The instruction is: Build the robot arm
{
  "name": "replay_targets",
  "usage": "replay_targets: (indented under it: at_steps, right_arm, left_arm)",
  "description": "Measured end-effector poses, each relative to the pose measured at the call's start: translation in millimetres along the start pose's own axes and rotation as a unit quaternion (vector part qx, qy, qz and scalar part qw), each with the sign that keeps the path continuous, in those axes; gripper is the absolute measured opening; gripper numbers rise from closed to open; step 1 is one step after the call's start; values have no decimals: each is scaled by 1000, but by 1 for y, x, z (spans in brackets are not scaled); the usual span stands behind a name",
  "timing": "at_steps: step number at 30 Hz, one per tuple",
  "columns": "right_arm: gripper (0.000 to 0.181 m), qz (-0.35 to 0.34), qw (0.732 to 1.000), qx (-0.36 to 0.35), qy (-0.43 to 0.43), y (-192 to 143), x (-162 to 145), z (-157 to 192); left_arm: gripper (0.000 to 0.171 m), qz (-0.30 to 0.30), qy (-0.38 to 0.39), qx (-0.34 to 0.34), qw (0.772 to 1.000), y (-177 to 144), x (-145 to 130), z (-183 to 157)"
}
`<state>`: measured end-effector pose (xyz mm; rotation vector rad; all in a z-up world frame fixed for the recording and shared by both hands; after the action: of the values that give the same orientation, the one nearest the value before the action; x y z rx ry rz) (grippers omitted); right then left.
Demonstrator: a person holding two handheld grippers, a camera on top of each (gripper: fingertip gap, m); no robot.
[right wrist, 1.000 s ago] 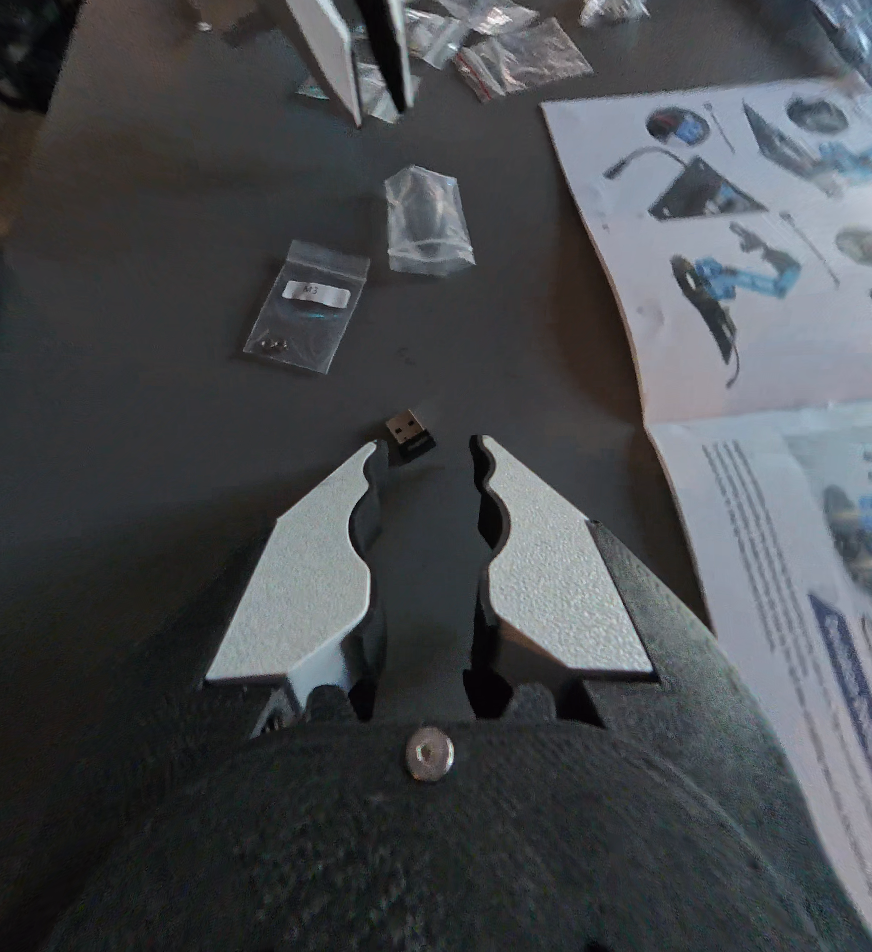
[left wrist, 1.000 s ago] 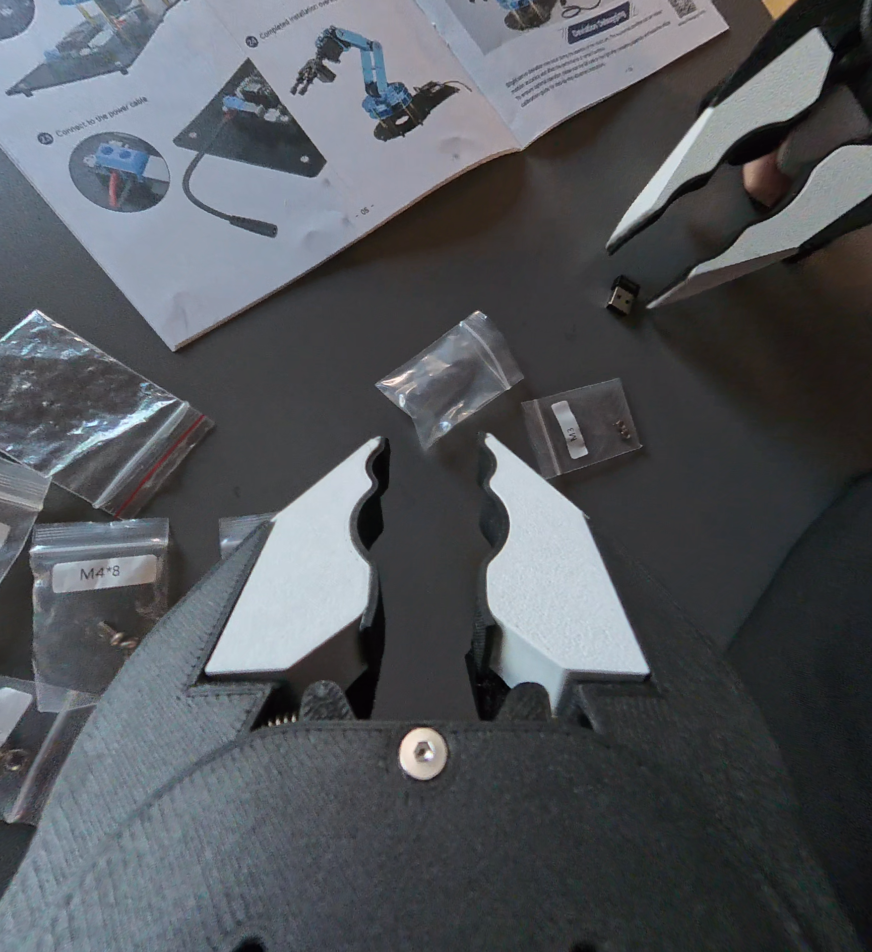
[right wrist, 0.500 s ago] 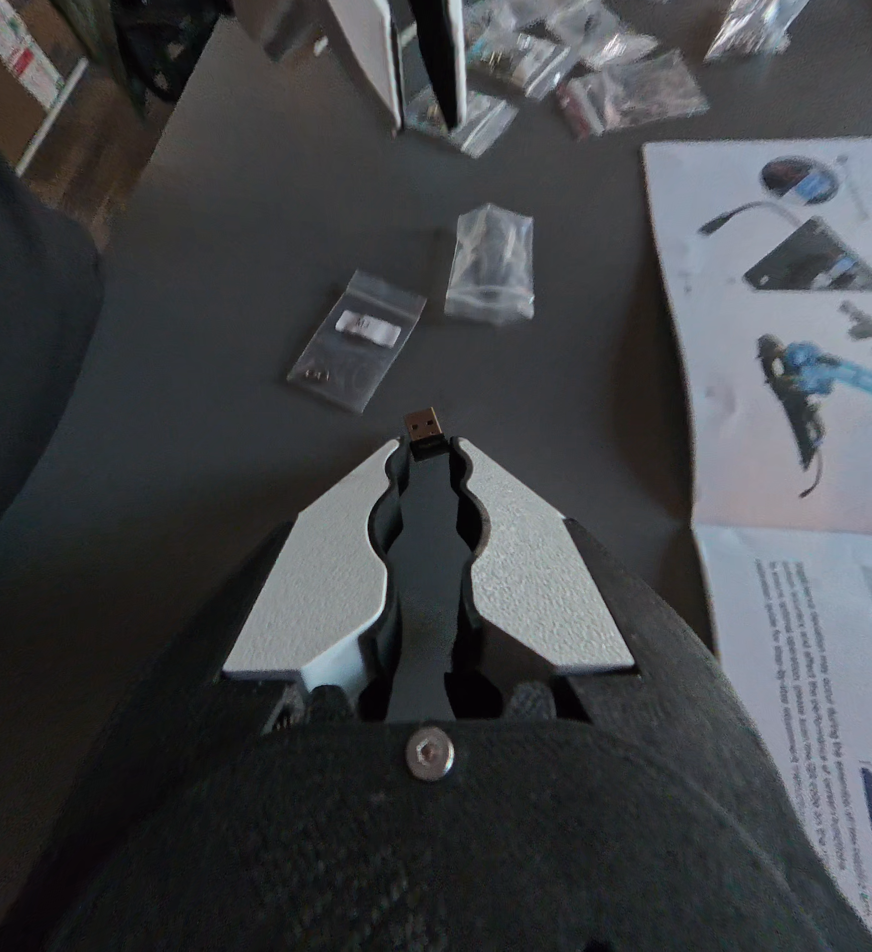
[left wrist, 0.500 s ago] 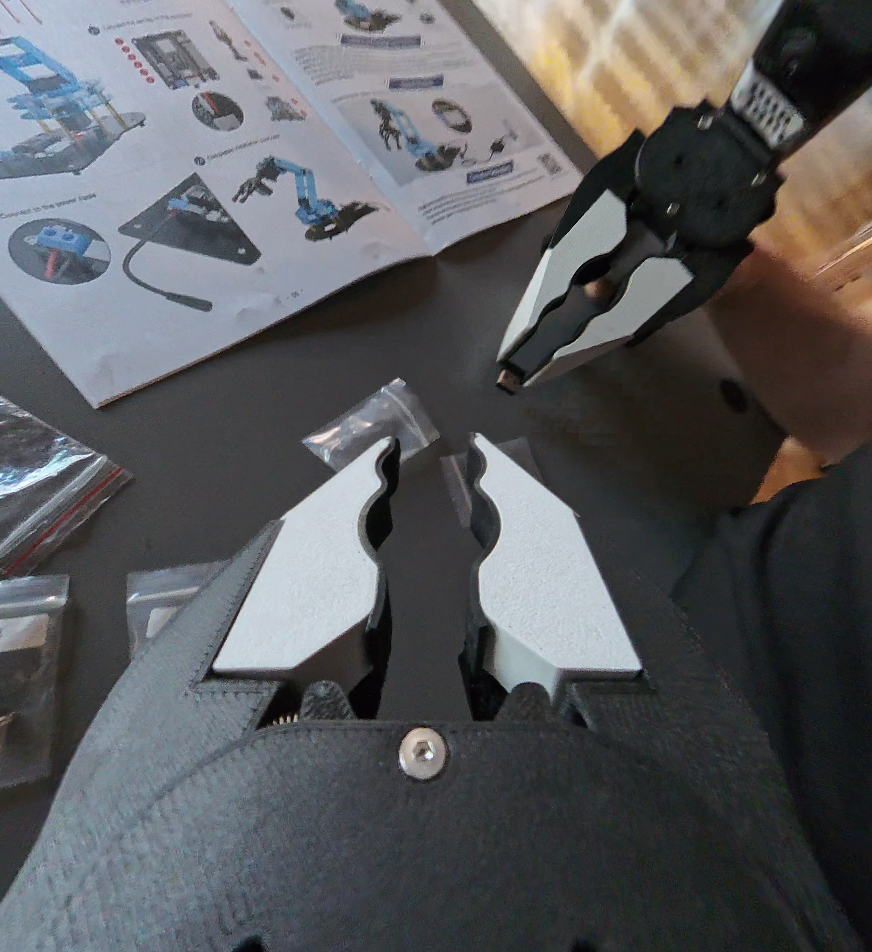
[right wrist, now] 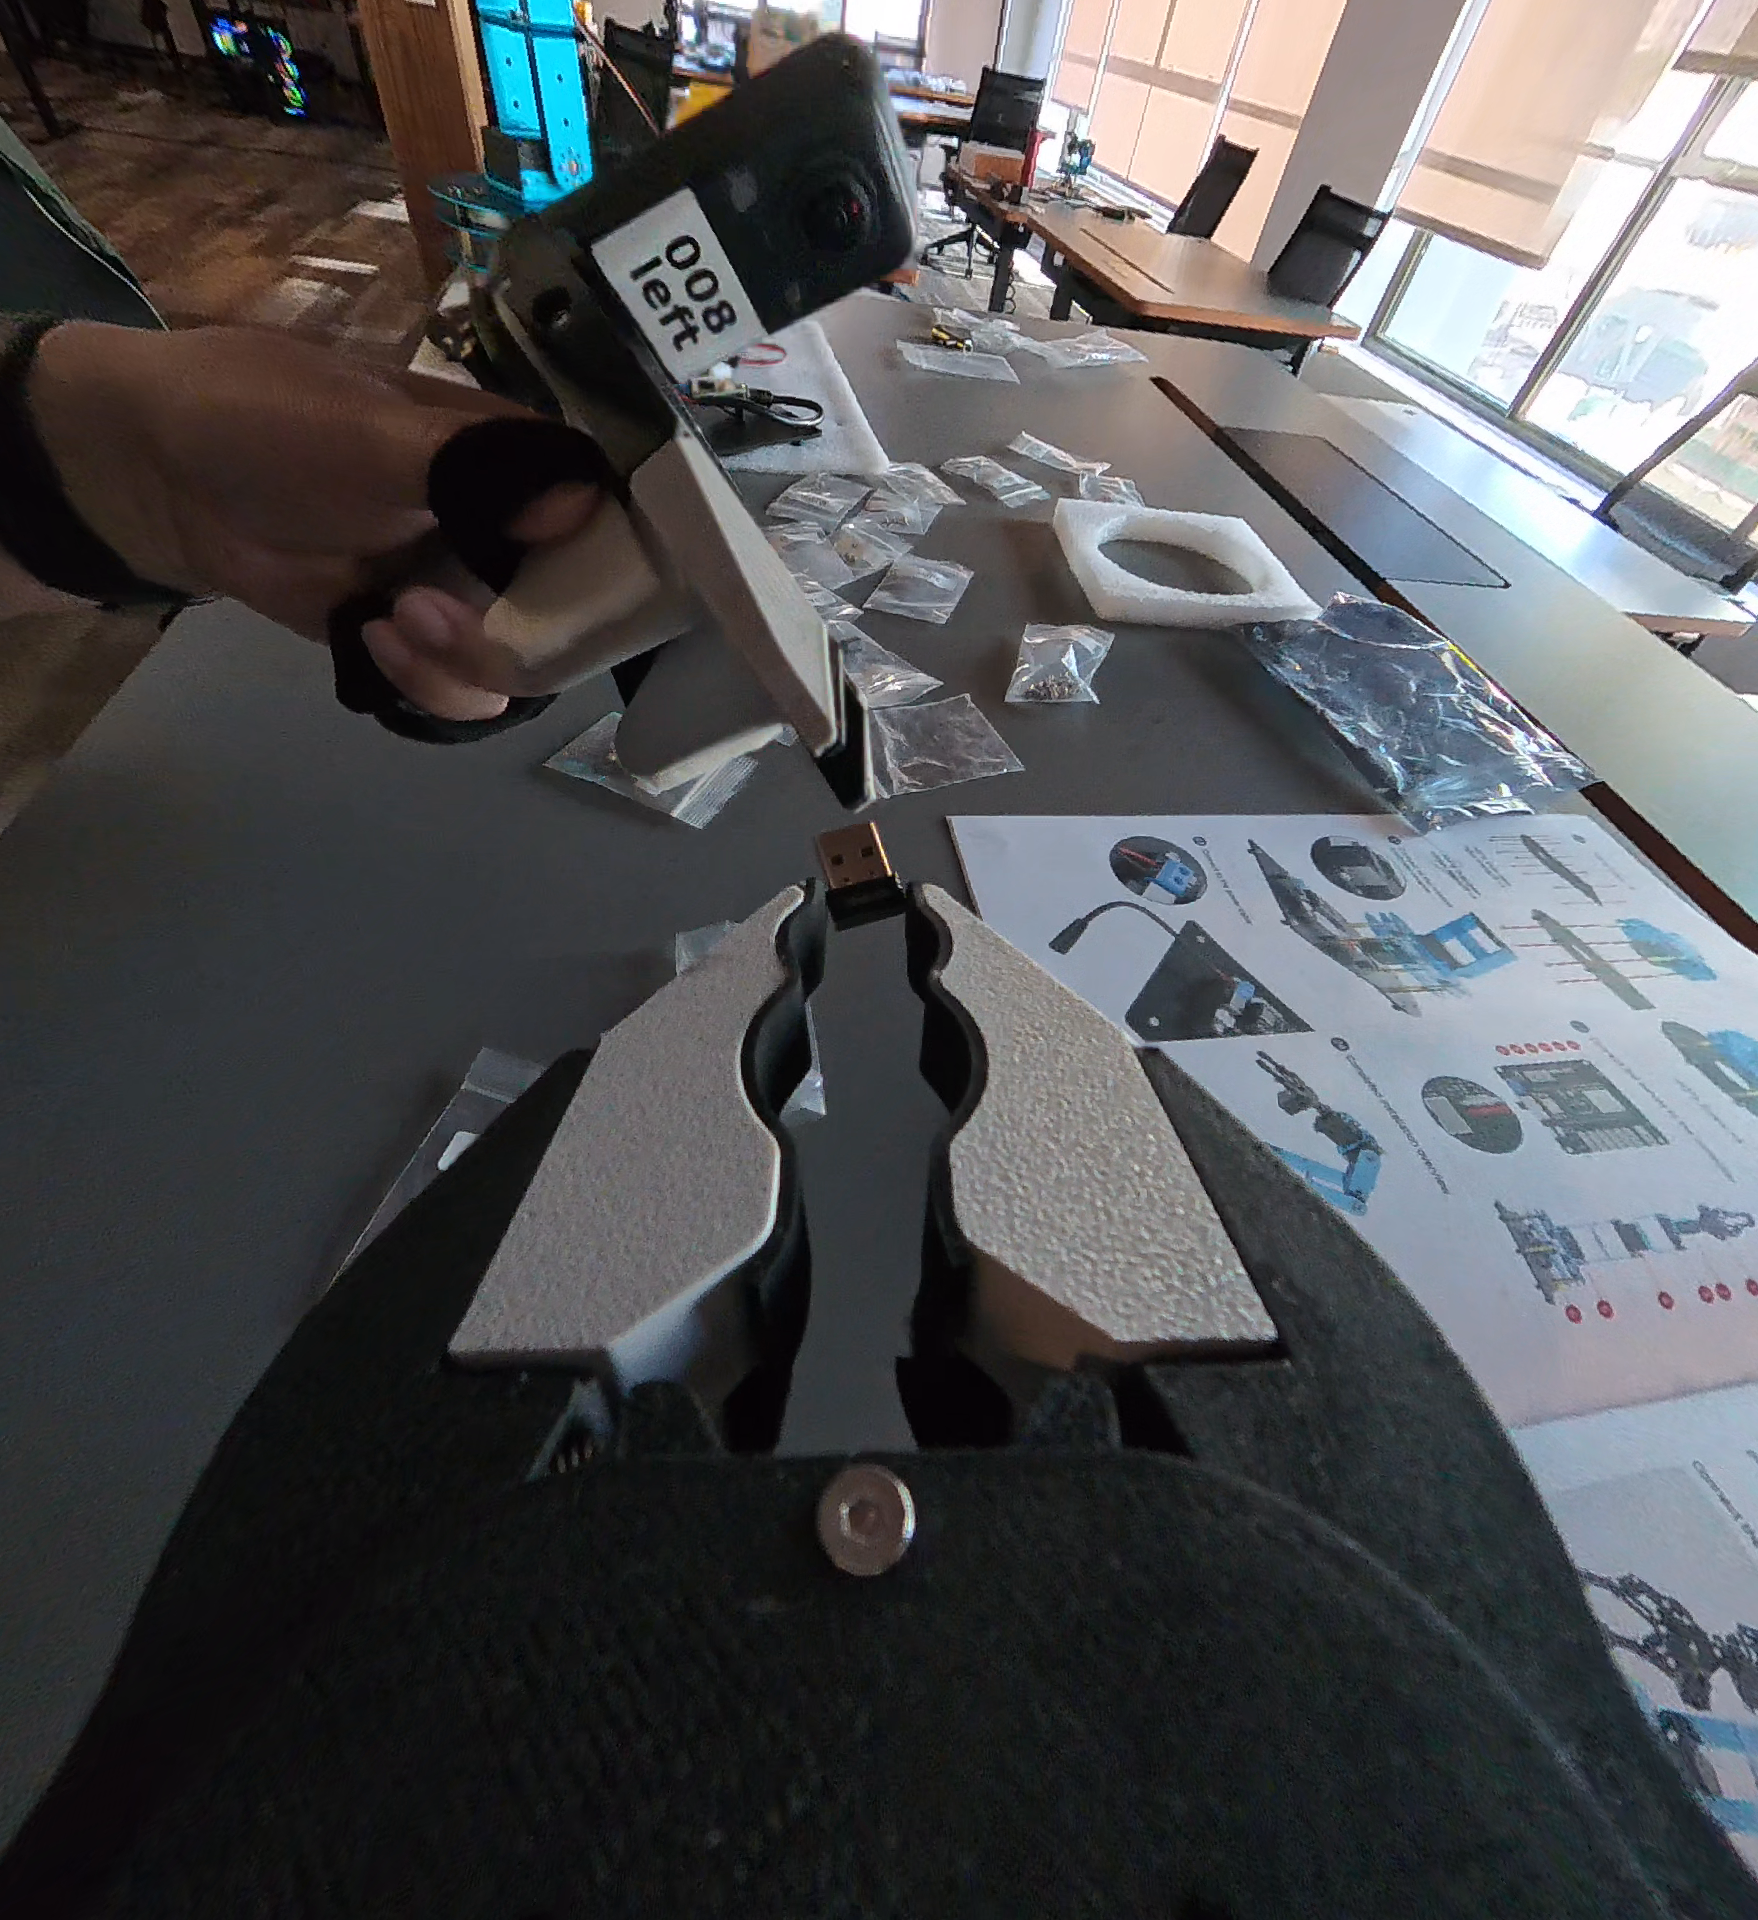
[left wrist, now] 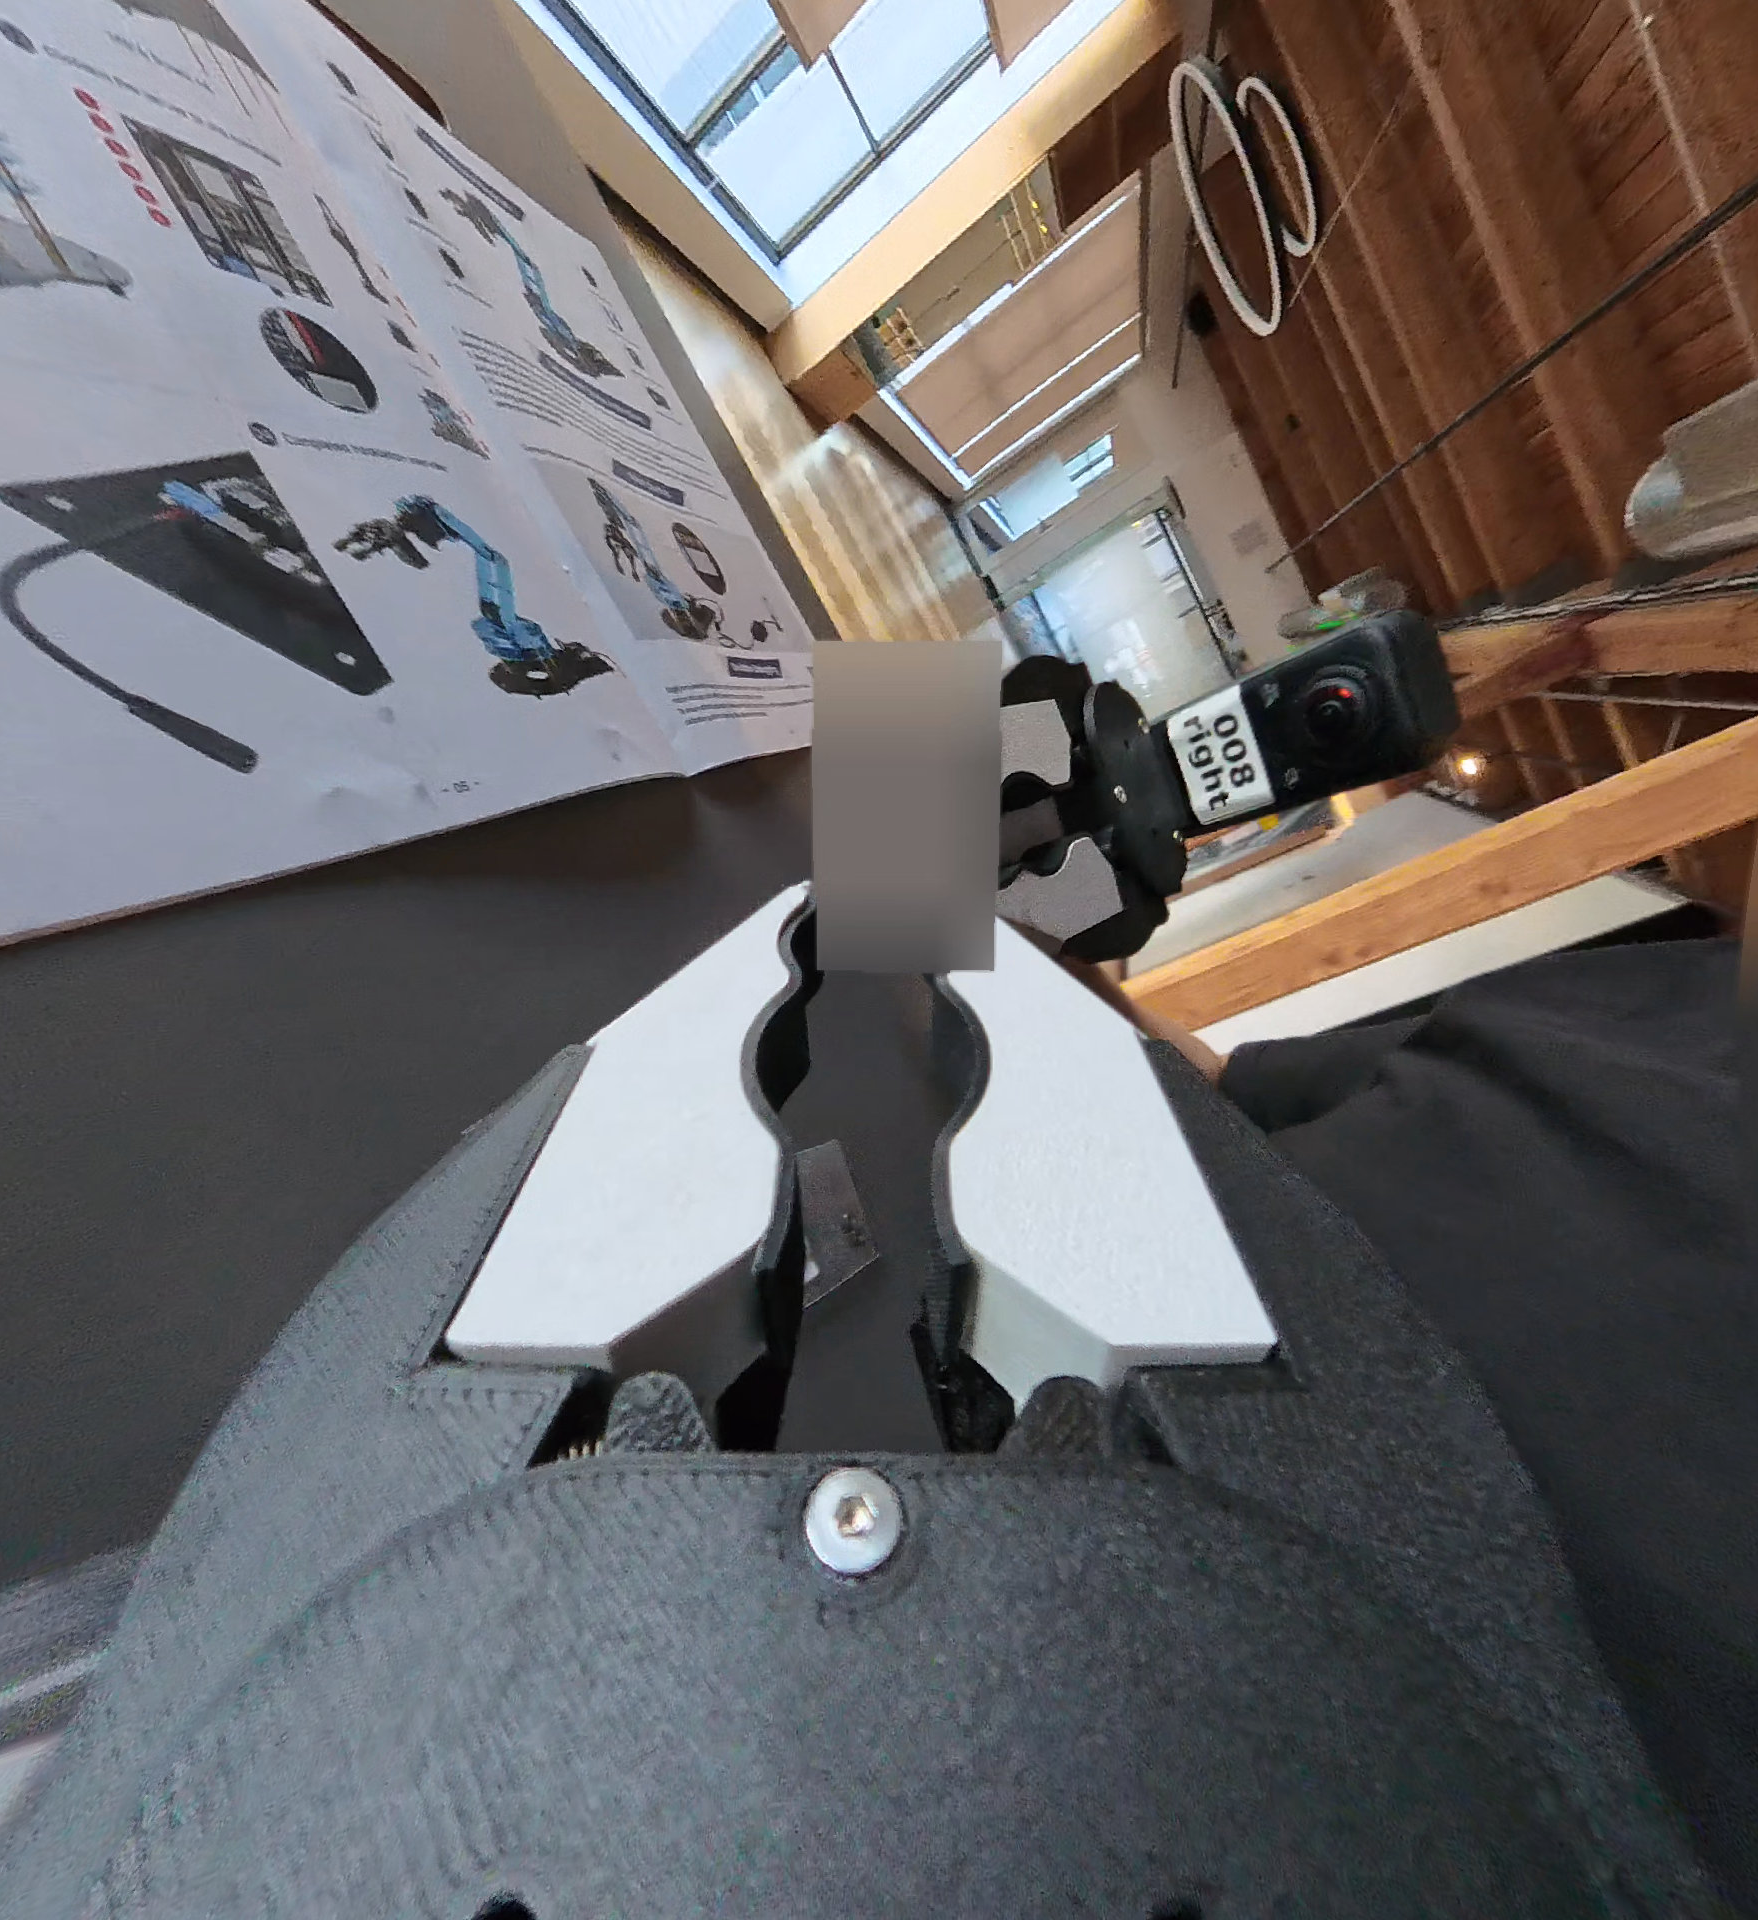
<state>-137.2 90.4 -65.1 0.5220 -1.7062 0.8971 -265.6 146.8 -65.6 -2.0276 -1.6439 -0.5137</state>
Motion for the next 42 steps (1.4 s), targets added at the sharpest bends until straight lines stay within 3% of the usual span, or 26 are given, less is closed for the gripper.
replay_targets:
  at_steps: [10, 20, 23, 29, 36, 42]
  right_arm:
    - [14, 5, 999, -22, -32, -1, -3, 0]
    - [14, -18, 998, -39, -43, 1, -3, -10]
    - [32, -41, 998, -24, -32, 4, 1, -20]
    - [43, -93, 995, 26, 12, 20, 12, -57]
    - [33, -42, 996, 25, -71, 47, -4, -46]
    - [25, -55, 997, 23, -51, 48, -1, -48]
  left_arm:
    - [11, 33, -33, 9, 999, 16, -2, 12]
    - [4, 45, -49, -57, 996, 23, 11, 20]
    - [3, 39, -70, -88, 993, 18, 23, 29]
    - [3, 76, -73, -88, 991, 2, 51, 53]
    - [3, 56, -125, -117, 984, -6, 48, 65]
    - [3, 56, -133, -133, 981, 0, 47, 62]
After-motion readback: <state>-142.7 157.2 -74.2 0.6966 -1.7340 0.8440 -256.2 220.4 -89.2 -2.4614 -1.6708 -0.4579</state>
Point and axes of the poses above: each gripper's, where its closed fingertips meet, y out along the fingers, x out of its top, z = x × y across the jaws, the point moved 7 cm from there along -y, back along the fingers, and after that the axes turned 1 degree about z, right-handed, at the moved point
